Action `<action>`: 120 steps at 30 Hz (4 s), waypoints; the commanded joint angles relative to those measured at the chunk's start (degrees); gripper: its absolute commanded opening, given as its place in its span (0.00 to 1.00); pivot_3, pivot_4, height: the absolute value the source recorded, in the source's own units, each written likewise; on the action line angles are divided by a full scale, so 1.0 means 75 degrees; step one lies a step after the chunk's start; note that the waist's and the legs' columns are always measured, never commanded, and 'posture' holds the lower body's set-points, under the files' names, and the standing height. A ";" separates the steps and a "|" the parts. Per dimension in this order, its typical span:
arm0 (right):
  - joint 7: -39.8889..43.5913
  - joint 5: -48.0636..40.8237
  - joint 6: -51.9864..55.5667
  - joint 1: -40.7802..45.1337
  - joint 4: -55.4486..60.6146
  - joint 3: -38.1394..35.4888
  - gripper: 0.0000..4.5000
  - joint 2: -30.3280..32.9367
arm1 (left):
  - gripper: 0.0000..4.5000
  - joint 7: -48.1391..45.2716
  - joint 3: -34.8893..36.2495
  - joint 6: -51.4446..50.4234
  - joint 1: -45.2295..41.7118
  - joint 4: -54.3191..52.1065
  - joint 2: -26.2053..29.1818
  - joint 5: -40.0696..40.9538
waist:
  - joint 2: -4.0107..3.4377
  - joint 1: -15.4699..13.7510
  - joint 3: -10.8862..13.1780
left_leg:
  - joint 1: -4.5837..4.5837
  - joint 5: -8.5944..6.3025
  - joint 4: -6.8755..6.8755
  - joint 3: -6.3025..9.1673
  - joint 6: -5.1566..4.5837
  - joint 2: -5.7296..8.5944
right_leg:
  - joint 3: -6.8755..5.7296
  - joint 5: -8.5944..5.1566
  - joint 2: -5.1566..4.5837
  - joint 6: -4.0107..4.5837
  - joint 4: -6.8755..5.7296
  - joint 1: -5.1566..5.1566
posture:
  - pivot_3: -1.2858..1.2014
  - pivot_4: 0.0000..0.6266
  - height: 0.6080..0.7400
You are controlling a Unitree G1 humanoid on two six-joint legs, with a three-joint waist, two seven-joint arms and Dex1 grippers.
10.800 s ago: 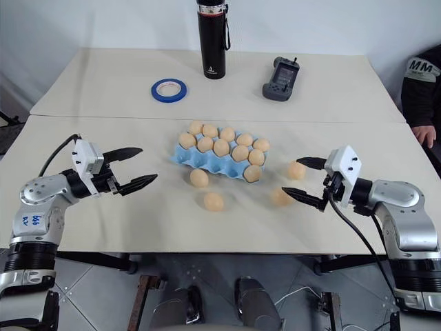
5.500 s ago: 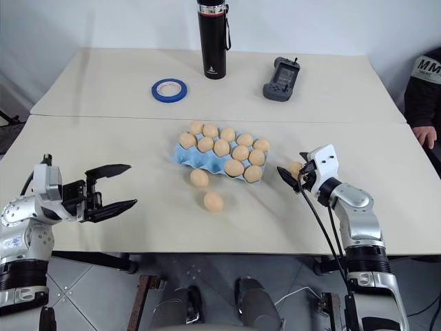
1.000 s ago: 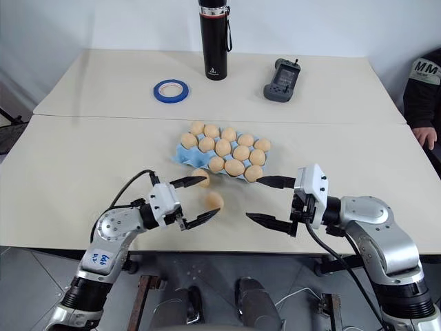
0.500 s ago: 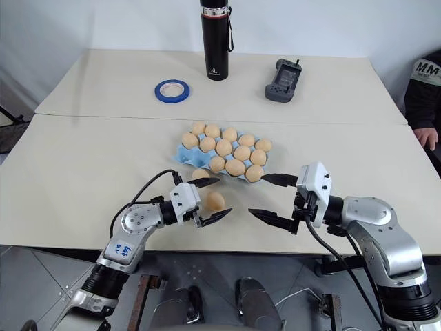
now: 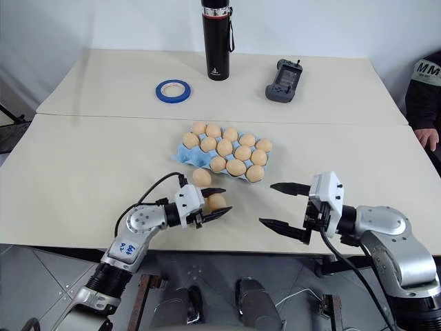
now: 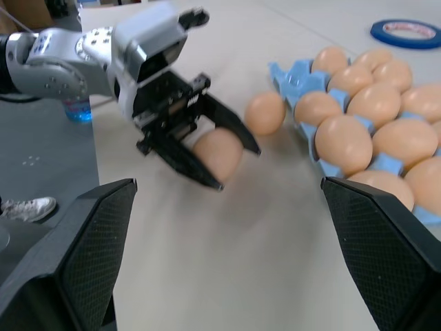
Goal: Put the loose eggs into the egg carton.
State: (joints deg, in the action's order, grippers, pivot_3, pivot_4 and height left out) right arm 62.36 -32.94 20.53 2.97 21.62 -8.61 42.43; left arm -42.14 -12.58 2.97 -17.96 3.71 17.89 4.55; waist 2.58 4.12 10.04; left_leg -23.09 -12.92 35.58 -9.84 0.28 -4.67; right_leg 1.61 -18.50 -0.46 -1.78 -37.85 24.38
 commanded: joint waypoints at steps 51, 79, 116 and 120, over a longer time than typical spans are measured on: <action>0.0558 0.0376 -0.1657 -0.0550 -0.1761 -0.0293 1.00 -0.0078 | 0.99 -0.0261 0.2100 -0.1136 -0.1525 0.1038 -0.0179 0.2044 | 0.0002 -0.0113 0.0002 | -0.0001 -0.0016 0.0043 0.0002 -0.0006 -0.0001 | -0.0005 0.0011 0.0003 -0.0019 0.0003 -0.0021 | 0.52 0.24 1.00; 0.0956 0.0601 -0.2109 -0.0219 -0.2514 0.0026 1.00 -0.0281 | 0.99 -0.1322 0.3129 -0.1277 0.1971 -0.1717 0.1423 0.2904 | -0.0007 -0.0125 0.0006 | 0.0012 -0.0044 0.0004 0.0005 0.0009 -0.0003 | -0.0013 -0.0050 -0.0018 0.0123 0.0067 -0.0042 | 0.52 0.24 1.00; 0.0427 0.0574 -0.1659 -0.0475 -0.1716 -0.0146 1.00 -0.0126 | 0.57 0.2225 0.0841 -0.1318 -0.0689 0.0794 -0.1220 -0.0035 | -0.0006 -0.0155 0.0007 | 0.0055 -0.0053 0.0029 0.0016 -0.0003 0.0003 | -0.0011 0.0022 -0.0005 -0.0011 0.0068 -0.0095 | 0.52 0.24 1.00; 0.0433 0.0593 -0.1647 -0.0412 -0.1800 -0.0123 1.00 -0.0120 | 0.48 0.2305 0.0971 -0.1605 -0.0481 0.0207 -0.1175 0.0071 | -0.0006 -0.0152 0.0007 | 0.0056 -0.0054 0.0021 0.0015 -0.0002 0.0003 | -0.0011 0.0021 -0.0005 -0.0009 0.0069 -0.0094 | 0.52 0.24 1.00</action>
State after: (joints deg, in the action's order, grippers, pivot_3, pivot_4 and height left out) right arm 65.57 -27.75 8.18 -0.56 6.87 -7.79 40.43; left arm -25.08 -5.50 -8.12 -21.97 8.87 9.02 4.21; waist 2.53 2.99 10.10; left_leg -22.65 -13.32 35.72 -9.73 0.27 -4.65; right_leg 1.53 -18.36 -0.50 -1.85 -37.33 23.68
